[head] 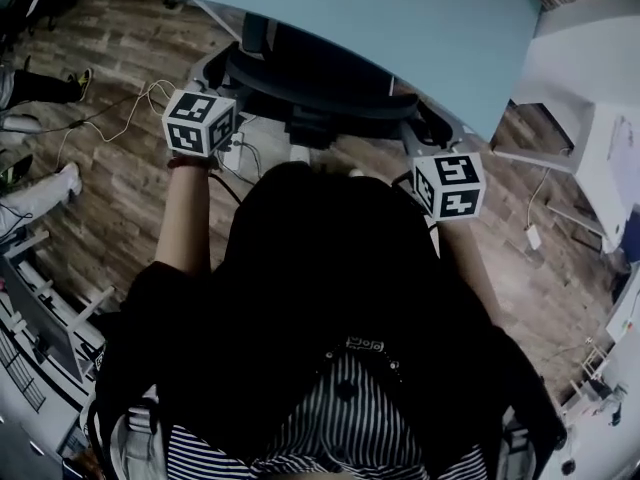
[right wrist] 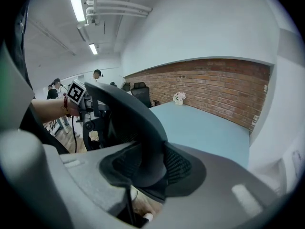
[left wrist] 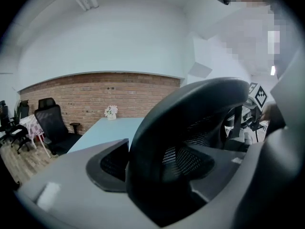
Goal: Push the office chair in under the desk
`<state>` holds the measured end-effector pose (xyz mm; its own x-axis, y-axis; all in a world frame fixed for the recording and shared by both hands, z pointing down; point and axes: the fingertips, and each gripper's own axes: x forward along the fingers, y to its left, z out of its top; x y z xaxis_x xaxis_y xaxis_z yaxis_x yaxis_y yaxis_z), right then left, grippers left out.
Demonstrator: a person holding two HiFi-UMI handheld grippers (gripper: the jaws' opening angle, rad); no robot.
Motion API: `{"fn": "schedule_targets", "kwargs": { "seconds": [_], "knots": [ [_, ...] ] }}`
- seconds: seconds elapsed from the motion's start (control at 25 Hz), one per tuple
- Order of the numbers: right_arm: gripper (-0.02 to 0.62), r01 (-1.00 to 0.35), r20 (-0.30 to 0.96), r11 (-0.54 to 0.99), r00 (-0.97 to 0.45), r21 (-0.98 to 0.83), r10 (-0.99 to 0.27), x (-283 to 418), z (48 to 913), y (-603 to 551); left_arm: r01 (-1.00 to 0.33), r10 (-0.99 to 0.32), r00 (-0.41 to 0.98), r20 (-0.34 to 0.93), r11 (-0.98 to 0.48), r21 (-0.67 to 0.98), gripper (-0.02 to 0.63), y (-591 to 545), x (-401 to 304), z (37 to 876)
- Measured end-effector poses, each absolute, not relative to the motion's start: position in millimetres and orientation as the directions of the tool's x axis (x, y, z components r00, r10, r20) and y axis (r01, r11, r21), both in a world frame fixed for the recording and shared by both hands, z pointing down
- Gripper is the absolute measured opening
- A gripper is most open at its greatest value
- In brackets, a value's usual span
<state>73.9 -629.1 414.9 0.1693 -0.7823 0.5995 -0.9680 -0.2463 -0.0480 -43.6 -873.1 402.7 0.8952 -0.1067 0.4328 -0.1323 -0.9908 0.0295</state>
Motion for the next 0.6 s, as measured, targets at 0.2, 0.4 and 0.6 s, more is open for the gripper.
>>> {"fn": "schedule_targets", "kwargs": {
  "seconds": [0.2,0.4,0.6],
  "knots": [
    [0.140,-0.953,0.589,-0.296,0.206,-0.060,-0.781,75.8,419.6,-670.4,-0.060,-0.041,0.903,0.427,-0.998,0.032,0.311,-921.9,-26.6,409.8],
    [0.135,-0.948,0.570,-0.310,0.220,-0.064,-0.791,85.9,418.1,-700.1,-0.015,-0.006,0.910,0.416,-1.000,0.018,0.311,-955.6,-6.6,406.1],
    [0.132,-0.945,0.573,-0.327,0.259,-0.016,-0.777,93.1,418.3,-713.9,-0.007,0.000,0.918,0.396,-1.000,0.017,0.311,-971.2,5.0,408.0]
  ]
}}
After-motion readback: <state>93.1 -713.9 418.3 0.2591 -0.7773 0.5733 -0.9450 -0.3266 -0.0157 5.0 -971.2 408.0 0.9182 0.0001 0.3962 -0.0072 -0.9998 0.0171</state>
